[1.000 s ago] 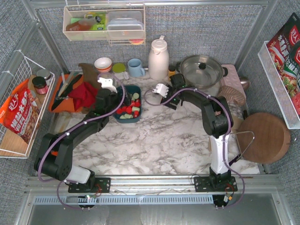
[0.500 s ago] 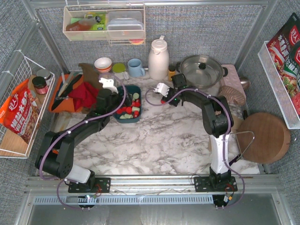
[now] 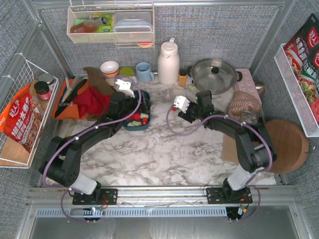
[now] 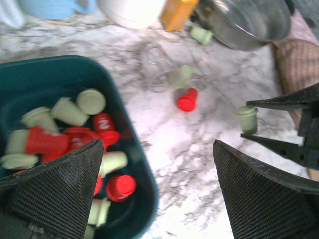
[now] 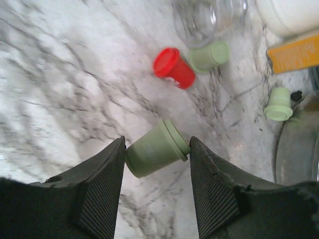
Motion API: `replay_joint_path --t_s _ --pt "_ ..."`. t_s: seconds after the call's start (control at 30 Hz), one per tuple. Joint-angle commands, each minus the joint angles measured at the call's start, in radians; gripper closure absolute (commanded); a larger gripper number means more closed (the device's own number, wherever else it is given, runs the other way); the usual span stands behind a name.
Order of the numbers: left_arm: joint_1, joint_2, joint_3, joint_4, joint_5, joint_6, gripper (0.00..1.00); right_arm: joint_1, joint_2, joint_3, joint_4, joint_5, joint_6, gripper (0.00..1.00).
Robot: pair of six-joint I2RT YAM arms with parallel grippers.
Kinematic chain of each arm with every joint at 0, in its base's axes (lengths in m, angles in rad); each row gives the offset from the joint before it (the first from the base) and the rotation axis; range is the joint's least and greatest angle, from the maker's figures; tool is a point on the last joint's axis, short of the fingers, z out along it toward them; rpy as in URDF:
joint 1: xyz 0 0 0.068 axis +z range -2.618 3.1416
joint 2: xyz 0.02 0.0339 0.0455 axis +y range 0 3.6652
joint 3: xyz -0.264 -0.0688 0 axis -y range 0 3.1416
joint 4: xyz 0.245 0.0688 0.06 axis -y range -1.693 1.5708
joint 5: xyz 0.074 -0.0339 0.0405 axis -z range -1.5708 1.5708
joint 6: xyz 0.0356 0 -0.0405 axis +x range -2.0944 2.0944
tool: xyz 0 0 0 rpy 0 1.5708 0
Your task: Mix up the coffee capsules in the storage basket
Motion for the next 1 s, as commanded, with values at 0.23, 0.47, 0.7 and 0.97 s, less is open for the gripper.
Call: replay_joint_path --t_s 0.23,0.47,0.7,0.97 --pt "-0.095 0.045 0.02 0.197 0.271 -0.096 0.01 0.044 -0.251 -0.469 1.092 -0.251 0.385 0.61" --pt "-0.111 0.032 -0.018 0.37 0.403 -0.204 0.02 0.105 -0.315 -0.526 1.189 -0.195 0.392 0.61" --pt "-0.141 0.037 -0.035 0.442 0.441 -0.228 0.1 0.143 -0.362 -0.546 1.192 -0.183 0.387 0.61" --pt "-0.156 0.07 -0.041 0.538 0.473 -0.264 0.17 0.171 -0.423 -0.551 1.12 -0.187 0.384 0.61"
